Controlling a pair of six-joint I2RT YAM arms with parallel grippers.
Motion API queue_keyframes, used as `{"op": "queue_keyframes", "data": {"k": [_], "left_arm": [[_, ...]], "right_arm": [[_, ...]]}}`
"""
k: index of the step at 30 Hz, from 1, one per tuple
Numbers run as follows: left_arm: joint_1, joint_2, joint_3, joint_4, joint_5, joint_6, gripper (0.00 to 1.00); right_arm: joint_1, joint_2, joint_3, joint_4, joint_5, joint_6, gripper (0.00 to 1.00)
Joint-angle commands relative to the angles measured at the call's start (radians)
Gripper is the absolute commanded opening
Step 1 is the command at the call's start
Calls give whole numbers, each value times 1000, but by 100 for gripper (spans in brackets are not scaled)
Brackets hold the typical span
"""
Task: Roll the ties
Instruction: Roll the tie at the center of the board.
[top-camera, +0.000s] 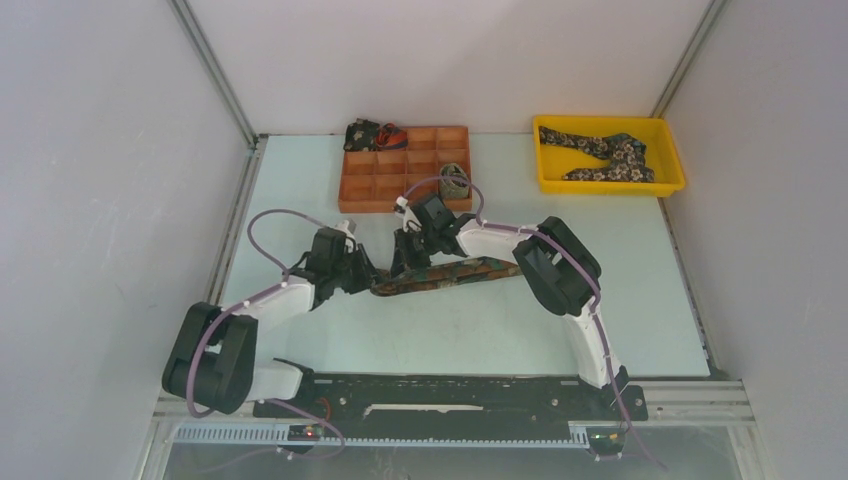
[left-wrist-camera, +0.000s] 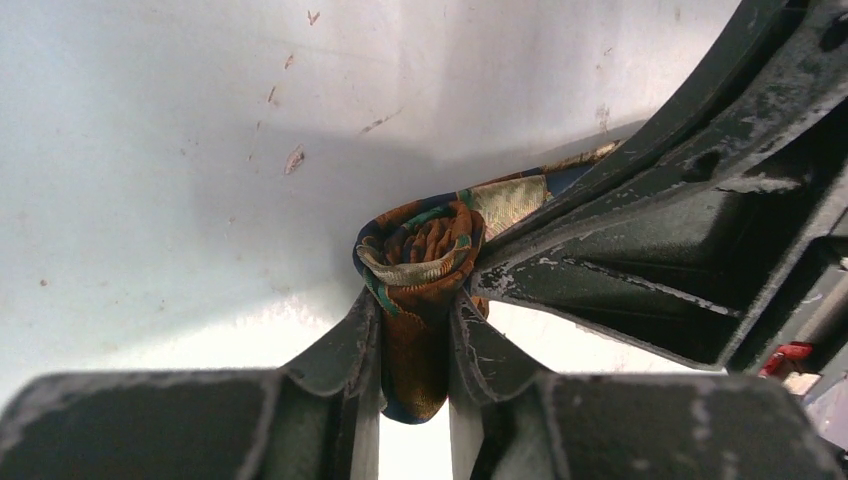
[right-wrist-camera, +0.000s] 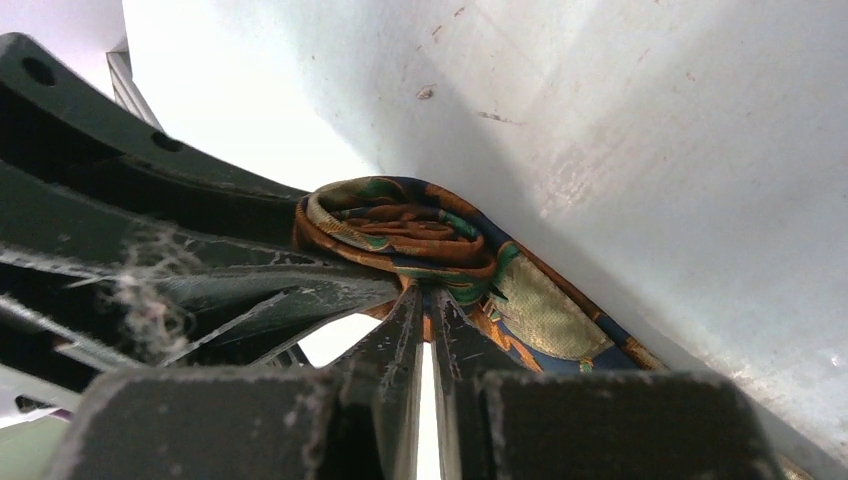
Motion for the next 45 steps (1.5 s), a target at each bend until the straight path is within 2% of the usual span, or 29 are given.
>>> {"op": "queue_keyframes", "data": {"k": [1, 25, 45], "left_arm": [[-27, -53, 67, -125, -77, 58, 10], [-137, -52, 217, -347, -245, 104, 8], [-278, 110, 388, -564, -605, 138, 7]], "right_arm": [[9, -33, 25, -56, 54, -26, 10], [91, 61, 90, -18, 20, 26, 10], [-19, -223, -130, -44, 60, -25, 10]]}}
